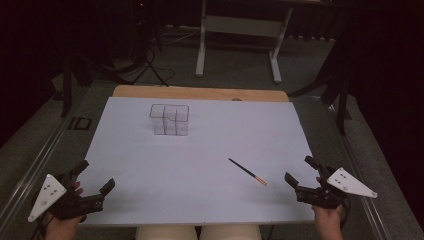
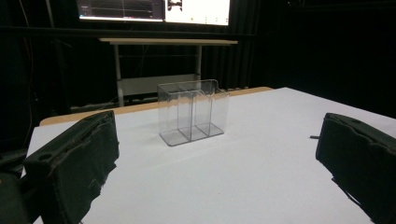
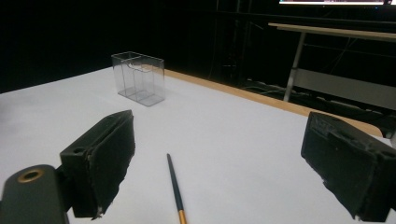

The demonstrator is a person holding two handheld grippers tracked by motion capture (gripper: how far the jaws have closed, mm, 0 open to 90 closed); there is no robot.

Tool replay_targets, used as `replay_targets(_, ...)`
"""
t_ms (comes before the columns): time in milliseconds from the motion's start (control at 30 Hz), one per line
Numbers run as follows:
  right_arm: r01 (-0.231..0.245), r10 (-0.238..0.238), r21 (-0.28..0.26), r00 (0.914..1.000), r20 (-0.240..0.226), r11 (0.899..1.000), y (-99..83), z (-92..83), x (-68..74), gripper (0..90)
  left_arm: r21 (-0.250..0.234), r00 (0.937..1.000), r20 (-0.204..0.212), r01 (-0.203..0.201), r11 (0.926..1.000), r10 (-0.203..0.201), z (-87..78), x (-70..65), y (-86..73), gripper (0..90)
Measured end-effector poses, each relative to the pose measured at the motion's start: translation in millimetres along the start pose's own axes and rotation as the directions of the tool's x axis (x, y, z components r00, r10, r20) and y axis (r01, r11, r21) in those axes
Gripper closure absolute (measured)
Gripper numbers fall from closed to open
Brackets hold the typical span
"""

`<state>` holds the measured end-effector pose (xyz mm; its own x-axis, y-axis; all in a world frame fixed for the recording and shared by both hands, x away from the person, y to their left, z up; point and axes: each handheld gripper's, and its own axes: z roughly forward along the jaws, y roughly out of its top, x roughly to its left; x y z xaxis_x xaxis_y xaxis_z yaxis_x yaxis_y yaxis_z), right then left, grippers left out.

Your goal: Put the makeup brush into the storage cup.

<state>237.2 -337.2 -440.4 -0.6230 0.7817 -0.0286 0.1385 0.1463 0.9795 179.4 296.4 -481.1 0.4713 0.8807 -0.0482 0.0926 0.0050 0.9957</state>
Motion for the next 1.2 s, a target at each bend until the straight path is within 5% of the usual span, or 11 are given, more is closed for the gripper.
replay_targets(733,-0.016,0.017,0.043,0.9993,-0.033,0.999,-2.1,0.7,-3.2,10.0,-0.016,1.0,0.006,0.006,0.9999,-0.006,-1.2,-3.6,-0.3,0.7)
replay_targets(1067,0.021,-0.019,0.077,0.9994,-0.029,0.997,4.7,3.9,0.7,13.5,-0.03,0.9996,0.018,0.02,0.9994,-0.019,-0.8,-3.1,-0.2,0.7)
replay_targets(1200,-0.005,0.01,0.099,0.999,-0.044,0.995,9.4,5.7,-0.5,13.6,-0.028,0.9996,-0.001,0.029,0.9992,-0.029,-0.5,-3.0,-0.3,0.7)
